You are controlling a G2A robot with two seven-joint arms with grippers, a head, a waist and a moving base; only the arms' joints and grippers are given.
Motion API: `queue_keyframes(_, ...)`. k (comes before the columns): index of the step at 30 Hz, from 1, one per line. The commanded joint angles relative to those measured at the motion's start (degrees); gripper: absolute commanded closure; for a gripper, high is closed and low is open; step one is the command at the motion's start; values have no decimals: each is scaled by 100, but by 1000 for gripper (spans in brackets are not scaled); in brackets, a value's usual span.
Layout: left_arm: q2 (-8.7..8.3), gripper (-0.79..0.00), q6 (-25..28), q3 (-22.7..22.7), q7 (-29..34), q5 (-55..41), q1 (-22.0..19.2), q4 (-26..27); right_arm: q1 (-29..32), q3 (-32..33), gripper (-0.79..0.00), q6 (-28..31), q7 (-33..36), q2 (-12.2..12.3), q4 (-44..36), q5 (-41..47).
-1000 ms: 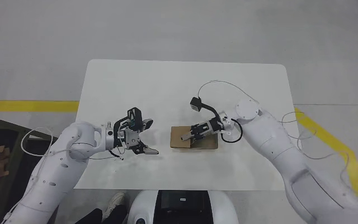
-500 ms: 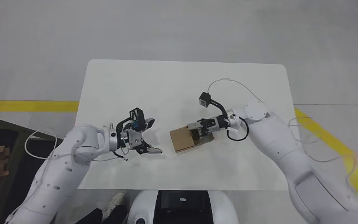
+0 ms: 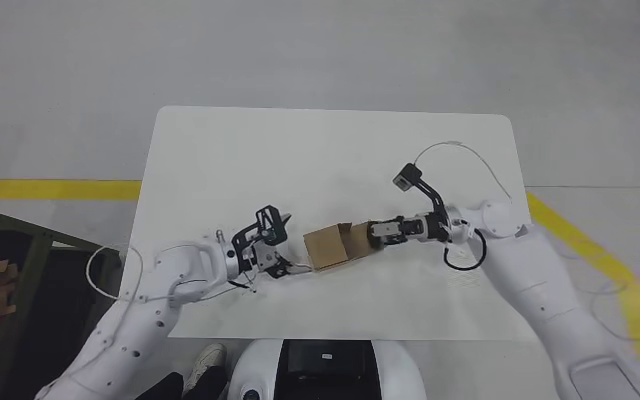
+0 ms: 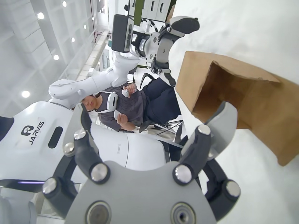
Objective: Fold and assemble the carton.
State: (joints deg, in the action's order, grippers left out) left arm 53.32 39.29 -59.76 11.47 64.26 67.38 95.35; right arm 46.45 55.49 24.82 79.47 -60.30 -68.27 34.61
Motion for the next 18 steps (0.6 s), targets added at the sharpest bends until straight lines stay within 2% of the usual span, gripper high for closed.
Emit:
queue_keyframes(1, 47, -785, 26, 168, -81, 117, -101, -70, 272, 209, -785, 2, -2, 99, -212, -95)
queue_keyframes(10, 206, -785, 23, 578, -372, 394, -402, -316, 1030, 684, -785, -92, 91, 327, -629, -252)
queue_keyframes(18, 319, -785, 162, 731, -396, 586, -845, -769, 1206, 571, -785, -149, 110, 308, -709, -183)
